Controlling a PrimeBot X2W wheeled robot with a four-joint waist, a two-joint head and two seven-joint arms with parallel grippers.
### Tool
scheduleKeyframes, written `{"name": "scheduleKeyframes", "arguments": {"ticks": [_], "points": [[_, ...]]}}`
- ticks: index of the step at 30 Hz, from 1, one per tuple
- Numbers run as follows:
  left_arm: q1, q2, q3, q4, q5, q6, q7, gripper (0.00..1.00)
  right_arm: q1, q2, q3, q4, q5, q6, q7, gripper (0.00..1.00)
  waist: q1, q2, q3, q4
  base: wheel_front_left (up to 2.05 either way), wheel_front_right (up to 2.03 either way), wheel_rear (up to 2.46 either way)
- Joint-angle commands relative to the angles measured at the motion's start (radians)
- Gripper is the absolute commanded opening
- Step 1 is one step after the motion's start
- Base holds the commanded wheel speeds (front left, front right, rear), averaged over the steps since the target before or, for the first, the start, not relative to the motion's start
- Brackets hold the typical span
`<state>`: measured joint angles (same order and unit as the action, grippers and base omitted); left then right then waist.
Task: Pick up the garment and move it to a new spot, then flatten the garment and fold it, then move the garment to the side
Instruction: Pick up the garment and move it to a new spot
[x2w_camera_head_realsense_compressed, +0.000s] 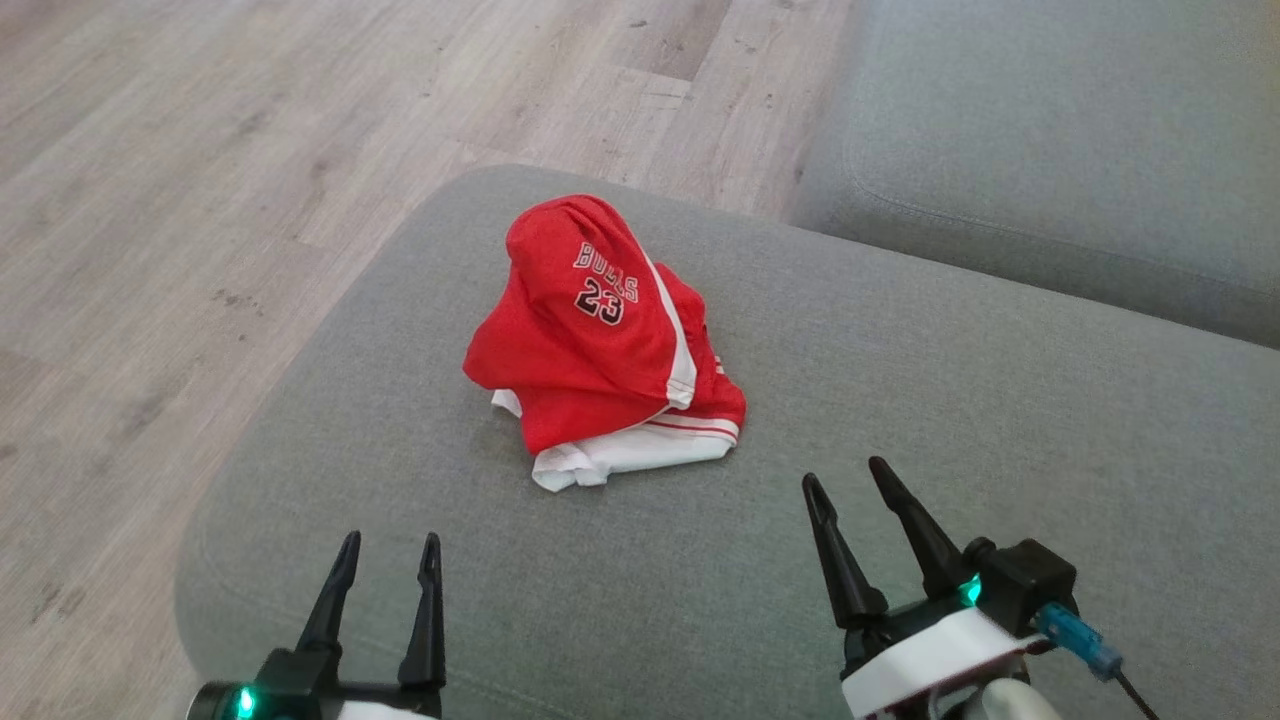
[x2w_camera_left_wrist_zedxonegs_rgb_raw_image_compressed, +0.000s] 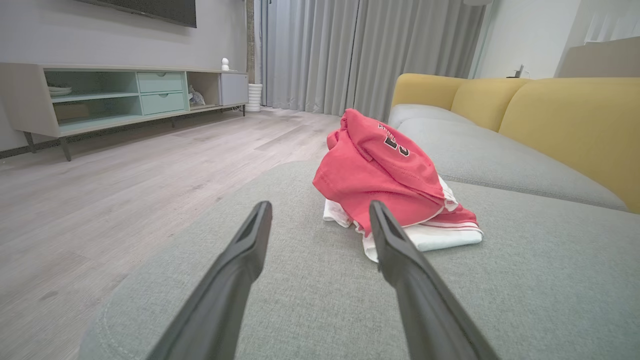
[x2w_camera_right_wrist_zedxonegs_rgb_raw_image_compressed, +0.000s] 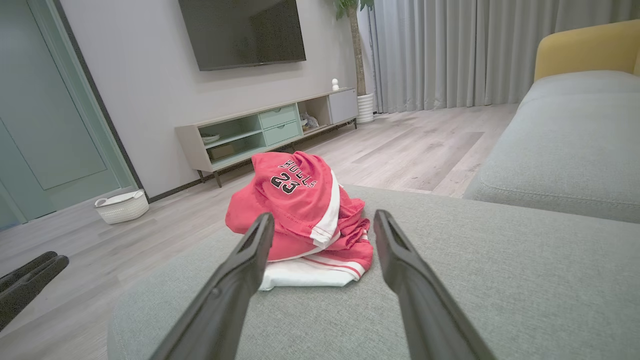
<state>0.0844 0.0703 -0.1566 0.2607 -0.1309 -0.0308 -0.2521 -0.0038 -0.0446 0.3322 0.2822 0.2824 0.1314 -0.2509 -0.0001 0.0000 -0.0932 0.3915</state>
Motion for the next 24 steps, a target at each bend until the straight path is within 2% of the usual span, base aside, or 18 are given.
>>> {"name": "scheduleKeyframes", "arguments": {"ticks": [1,8,13,19,24], "points": [[-0.038,0.006,0.04,-0.029,0.008,-0.003,-0.01,1.0,-0.013,-0.006,0.023,-0.035,0.01,-0.001,-0.011,1.0,0.0001,0.0,-0.002,0.008,0.0,0.0,0.0],[-0.038,0.005,0.042,-0.029,0.011,-0.001,-0.01,1.0,-0.016,-0.006,0.031,-0.033,0.011,-0.001,-0.011,1.0,0.0001,0.0,0.005,0.0,0.0,0.0,0.0],[-0.098,0.025,0.018,-0.018,0.034,-0.022,-0.01,1.0,-0.034,-0.006,0.029,-0.036,0.0,-0.001,-0.011,1.0,0.0001,0.0,0.045,-0.031,0.0,0.0,0.0],[-0.329,0.097,-0.042,0.047,0.059,-0.077,0.08,1.0,-0.073,-0.006,0.019,-0.047,-0.036,-0.001,-0.011,1.0,0.0001,0.0,0.139,-0.08,0.0,0.0,0.0],[-0.585,0.166,-0.111,0.155,-0.005,-0.098,0.219,1.0,-0.117,-0.006,0.004,-0.053,-0.062,-0.001,-0.011,1.0,0.0001,0.0,0.233,-0.128,0.0,0.0,0.0]]}}
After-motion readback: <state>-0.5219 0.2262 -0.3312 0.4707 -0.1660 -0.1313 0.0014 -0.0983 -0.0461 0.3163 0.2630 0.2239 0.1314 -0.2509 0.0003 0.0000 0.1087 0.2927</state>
